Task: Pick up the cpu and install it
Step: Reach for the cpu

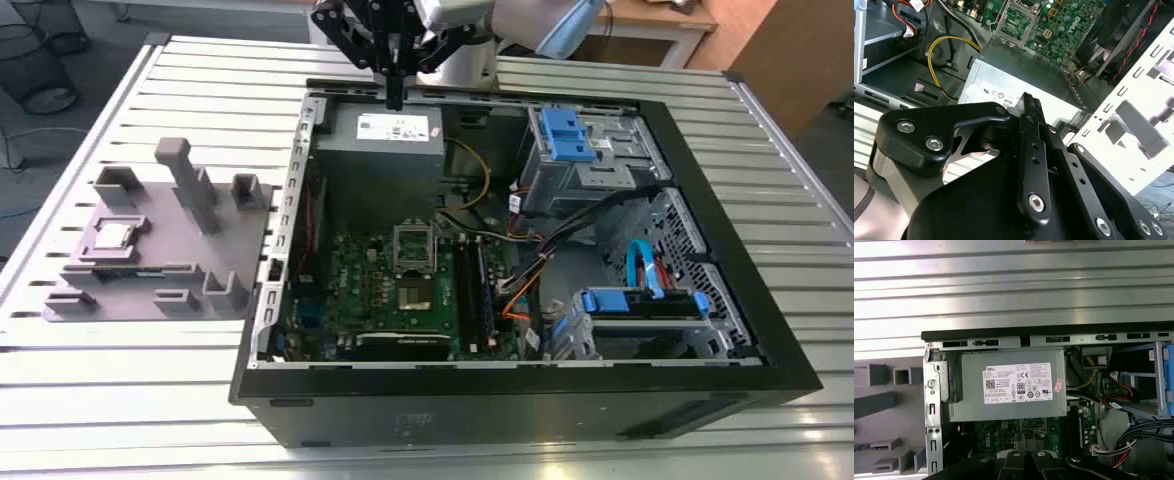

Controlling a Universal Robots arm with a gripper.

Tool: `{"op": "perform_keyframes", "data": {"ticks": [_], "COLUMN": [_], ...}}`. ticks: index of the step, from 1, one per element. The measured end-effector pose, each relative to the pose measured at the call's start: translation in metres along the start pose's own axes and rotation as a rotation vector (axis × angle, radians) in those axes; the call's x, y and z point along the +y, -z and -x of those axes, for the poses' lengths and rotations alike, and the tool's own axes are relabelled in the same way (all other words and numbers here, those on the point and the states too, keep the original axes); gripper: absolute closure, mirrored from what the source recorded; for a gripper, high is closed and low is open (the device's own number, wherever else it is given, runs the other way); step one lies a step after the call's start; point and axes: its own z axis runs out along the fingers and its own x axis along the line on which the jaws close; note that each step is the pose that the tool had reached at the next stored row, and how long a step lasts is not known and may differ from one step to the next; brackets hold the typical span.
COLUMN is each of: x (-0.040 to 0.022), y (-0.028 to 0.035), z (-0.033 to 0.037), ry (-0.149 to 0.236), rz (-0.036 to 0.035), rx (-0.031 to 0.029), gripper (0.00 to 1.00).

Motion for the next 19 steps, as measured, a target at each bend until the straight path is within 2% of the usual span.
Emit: {"op": "perform_keyframes", "data": {"ticks": [19], "x": [-0.0001], "y": [0.0000], "z": [-0.0017], "ry": [0.000], "rz": [0.0000], "rx": [-0.0001], "gripper": [0.89]}}
